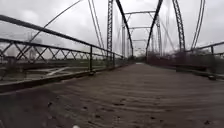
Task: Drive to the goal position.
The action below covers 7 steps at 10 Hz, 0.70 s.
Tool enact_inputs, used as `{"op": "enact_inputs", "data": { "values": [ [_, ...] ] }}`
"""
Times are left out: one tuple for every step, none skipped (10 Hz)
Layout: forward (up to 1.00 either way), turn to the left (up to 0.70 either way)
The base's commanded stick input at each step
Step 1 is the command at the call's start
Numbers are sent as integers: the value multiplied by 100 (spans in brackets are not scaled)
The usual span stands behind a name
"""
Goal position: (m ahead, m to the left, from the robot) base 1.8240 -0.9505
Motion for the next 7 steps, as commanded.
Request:
{"op": "enact_inputs", "data": {
  "values": [
    [70, 0],
    [70, -13],
    [70, -28],
    [70, -20],
    [70, 0],
    [70, 0],
    [70, 0]
  ]
}}
